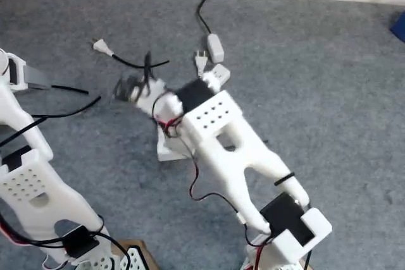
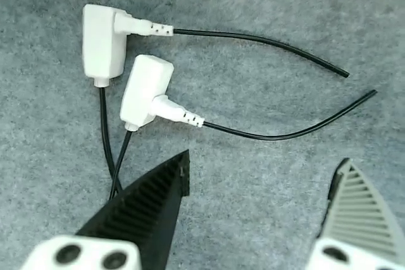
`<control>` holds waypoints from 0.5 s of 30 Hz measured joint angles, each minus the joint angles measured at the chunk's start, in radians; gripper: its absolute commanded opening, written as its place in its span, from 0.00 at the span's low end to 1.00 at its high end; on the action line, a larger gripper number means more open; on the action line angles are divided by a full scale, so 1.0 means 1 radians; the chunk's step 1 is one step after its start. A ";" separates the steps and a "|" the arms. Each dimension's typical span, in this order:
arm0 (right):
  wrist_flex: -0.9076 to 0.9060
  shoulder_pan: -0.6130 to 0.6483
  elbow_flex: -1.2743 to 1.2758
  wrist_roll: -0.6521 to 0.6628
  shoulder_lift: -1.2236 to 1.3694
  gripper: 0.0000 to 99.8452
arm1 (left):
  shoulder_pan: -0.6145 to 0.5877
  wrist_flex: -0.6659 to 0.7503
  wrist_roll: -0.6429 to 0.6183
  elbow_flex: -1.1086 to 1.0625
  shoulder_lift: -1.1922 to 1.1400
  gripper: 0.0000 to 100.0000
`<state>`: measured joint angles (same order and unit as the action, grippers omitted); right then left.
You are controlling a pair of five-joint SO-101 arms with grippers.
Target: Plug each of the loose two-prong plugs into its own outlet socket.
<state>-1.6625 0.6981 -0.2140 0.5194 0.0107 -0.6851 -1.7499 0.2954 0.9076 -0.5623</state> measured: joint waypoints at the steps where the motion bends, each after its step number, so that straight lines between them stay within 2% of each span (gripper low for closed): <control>1: -0.023 -0.031 -0.071 -0.061 0.000 0.48 | 0.011 0.000 0.000 0.000 0.000 0.35; 4: -0.072 -0.178 -0.203 -0.249 -0.006 0.48 | 0.064 0.000 0.000 -0.014 0.028 0.35; 6: -0.077 -0.311 -0.195 -0.313 -0.008 0.48 | 0.123 -0.003 0.000 -0.064 0.077 0.35; 10: -0.066 -0.545 -0.025 -0.331 -0.009 0.48 | 0.304 -0.005 0.032 -0.244 0.216 0.34; 15: 0.044 -0.651 0.265 -0.298 -0.009 0.48 | 0.563 -0.005 0.160 -0.588 0.431 0.22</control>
<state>-1.6180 0.0476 0.0514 0.2217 0.0015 -0.1220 -1.7545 0.4549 0.3199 -0.1312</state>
